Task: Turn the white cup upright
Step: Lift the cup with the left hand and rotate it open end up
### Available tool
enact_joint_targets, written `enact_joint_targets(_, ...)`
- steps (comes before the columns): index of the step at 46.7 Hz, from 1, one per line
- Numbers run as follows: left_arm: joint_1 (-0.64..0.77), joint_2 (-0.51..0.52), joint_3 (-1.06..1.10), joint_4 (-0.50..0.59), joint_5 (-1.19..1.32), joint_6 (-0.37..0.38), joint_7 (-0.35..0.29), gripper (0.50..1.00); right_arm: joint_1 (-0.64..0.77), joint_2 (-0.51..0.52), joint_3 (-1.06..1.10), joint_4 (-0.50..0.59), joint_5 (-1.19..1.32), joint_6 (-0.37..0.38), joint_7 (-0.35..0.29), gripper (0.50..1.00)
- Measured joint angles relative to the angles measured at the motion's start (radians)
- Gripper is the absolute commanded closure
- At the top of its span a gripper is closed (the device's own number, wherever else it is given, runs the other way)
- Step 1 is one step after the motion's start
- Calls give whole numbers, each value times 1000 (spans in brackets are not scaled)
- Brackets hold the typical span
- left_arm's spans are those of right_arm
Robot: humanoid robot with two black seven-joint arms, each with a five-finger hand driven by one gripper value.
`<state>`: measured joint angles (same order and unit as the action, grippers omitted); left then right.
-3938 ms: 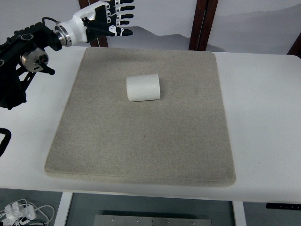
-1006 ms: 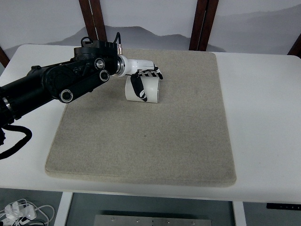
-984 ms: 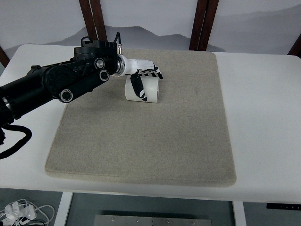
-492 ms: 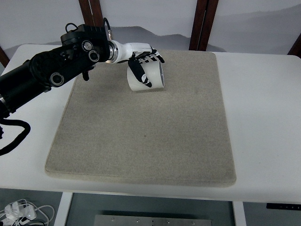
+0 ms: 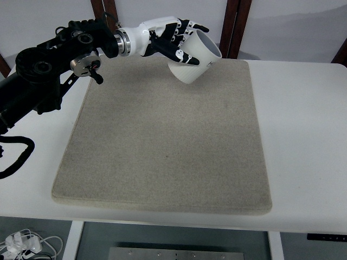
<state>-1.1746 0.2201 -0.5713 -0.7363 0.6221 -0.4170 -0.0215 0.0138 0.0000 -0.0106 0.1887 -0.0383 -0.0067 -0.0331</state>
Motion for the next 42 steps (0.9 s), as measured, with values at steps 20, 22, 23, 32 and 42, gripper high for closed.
enact_joint_targets(20, 151, -1, -168, 81, -131, -20, -267, 868, 0, 0, 0, 0, 0, 1, 0, 548)
enact_joint_targets(22, 162, -1, -168, 91, -150, -21, -298, 868, 0, 0, 0, 0, 0, 1, 0, 548)
enact_joint_targets(23, 169, -1, -168, 96, -159, -21, -316, 868, 0, 0, 0, 0, 0, 1, 0, 548)
enact_joint_targets(32, 221, -14, -165, 164, -184, -63, -477, 855, 0, 0, 0, 0, 0, 1, 0, 548)
enact_joint_targets(42, 258, -49, -140, 265, -172, -74, -589, 851, 0, 0, 0, 0, 0, 0, -1, 548)
